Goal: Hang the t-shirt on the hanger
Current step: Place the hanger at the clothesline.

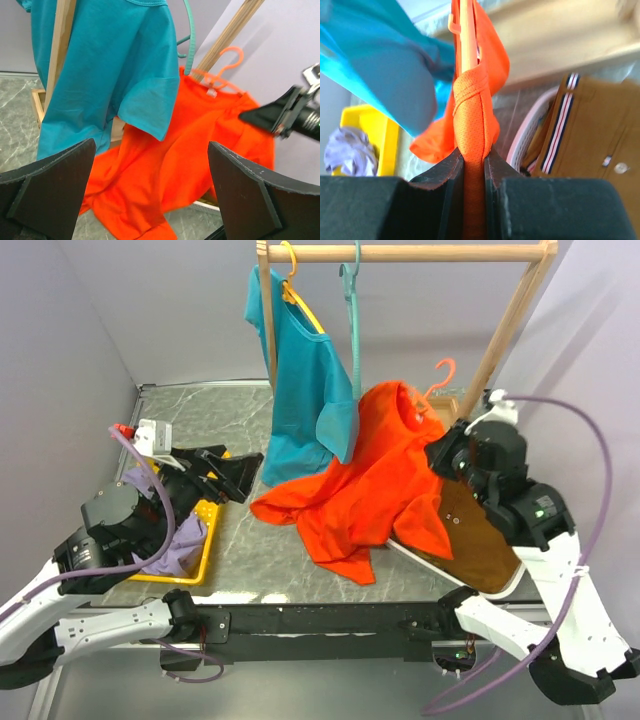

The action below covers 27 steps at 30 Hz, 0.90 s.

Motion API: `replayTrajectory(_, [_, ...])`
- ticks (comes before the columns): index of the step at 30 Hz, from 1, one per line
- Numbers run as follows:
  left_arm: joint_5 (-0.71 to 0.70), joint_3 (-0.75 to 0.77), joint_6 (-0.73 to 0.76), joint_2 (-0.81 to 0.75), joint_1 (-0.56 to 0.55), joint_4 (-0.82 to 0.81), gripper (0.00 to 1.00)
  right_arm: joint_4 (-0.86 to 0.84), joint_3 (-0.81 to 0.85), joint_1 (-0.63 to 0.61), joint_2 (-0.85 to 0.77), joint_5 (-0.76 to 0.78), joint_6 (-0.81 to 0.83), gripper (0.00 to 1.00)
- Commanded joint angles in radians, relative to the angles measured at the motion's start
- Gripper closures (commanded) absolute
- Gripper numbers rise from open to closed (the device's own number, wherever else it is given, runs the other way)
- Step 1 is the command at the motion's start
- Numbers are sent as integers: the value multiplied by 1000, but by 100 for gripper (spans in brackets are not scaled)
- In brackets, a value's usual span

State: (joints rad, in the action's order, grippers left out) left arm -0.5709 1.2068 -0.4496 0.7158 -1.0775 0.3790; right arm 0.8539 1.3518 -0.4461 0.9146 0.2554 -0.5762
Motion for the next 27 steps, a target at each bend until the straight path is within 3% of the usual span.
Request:
replayTrajectory(1, [22, 49, 8, -24, -2, 8, 1, 39, 174, 7, 52, 125, 84, 100])
replayTrajectory(17, [20, 122, 43, -19, -1, 64, 1, 94, 622, 20, 230, 361, 249, 100])
replayTrajectory(27, [19, 139, 51, -12, -1, 67, 1, 28, 734, 41, 299, 404, 299, 100])
